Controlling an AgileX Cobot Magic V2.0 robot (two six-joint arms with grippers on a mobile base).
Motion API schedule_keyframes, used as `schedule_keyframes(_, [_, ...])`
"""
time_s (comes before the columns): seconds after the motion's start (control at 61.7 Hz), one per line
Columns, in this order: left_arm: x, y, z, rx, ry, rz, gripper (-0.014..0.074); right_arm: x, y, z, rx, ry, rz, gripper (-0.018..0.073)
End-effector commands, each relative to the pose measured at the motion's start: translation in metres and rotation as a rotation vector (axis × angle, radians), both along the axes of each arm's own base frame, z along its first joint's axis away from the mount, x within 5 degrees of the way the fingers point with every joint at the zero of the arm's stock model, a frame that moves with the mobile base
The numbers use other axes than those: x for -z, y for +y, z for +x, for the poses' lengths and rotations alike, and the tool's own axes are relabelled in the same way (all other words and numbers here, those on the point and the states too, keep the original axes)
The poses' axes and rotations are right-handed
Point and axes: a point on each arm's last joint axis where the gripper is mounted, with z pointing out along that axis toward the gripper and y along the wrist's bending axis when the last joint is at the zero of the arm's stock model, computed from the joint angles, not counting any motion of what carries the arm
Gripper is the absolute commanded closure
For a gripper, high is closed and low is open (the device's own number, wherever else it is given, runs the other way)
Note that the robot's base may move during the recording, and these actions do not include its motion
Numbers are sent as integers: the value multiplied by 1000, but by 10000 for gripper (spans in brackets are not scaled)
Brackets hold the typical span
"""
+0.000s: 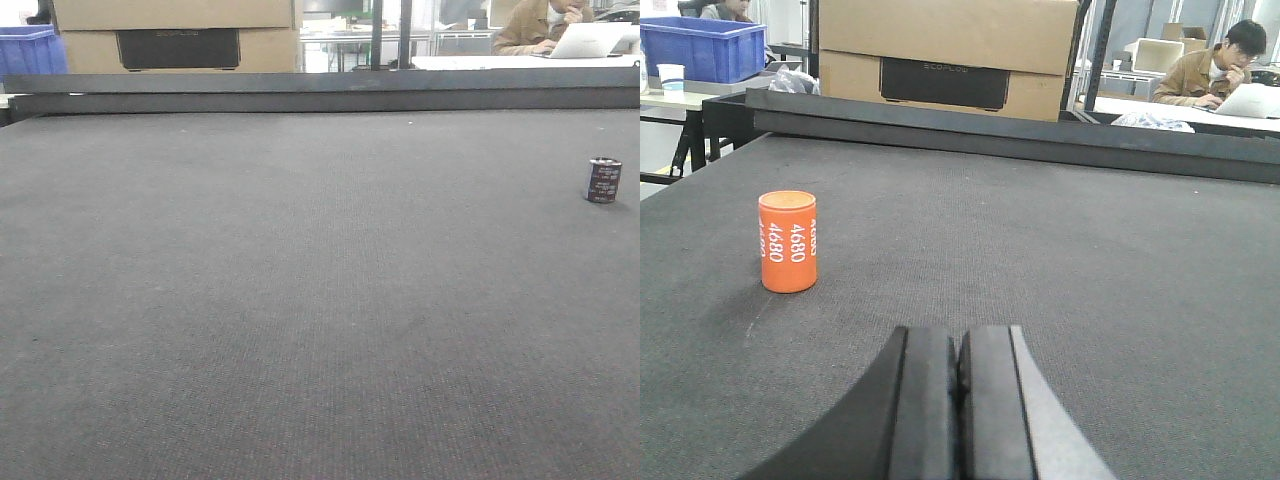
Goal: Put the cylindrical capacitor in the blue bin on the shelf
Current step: 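Reach the right gripper toward the dark brown cylindrical capacitor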
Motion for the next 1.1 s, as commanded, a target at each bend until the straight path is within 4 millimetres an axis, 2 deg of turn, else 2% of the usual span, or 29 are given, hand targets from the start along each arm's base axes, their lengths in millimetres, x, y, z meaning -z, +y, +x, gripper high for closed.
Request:
schedule_keyframes(0.0, [-2, 0, 0, 0, -20, -7, 707, -2, 0, 0, 3, -24, -2, 683])
schedule_keyframes(0.438, [-3, 0, 0, 1, -25, -8, 707, -2, 0, 0, 3, -24, -2, 683])
schedule_keyframes(0.762, [-19, -1, -3, 16, -209, -36, 707, -7, -1, -1, 7, -86, -5, 683])
schedule_keyframes(0.859, [-23, -1, -4, 19, -251, -41, 707, -13, -1, -1, 12, -152, -9, 683])
schedule_keyframes(0.956, [-47, 0, -9, 17, -304, -42, 707, -18, -1, -2, 16, -203, -11, 683])
schedule_keyframes(1.021, [-71, 1, -16, 9, -333, -13, 707, -36, -1, -6, 15, -253, -13, 683])
schedule_keyframes(1.086, [-94, 3, -21, -9, -309, 30, 707, -63, 0, -13, 13, -308, -15, 683])
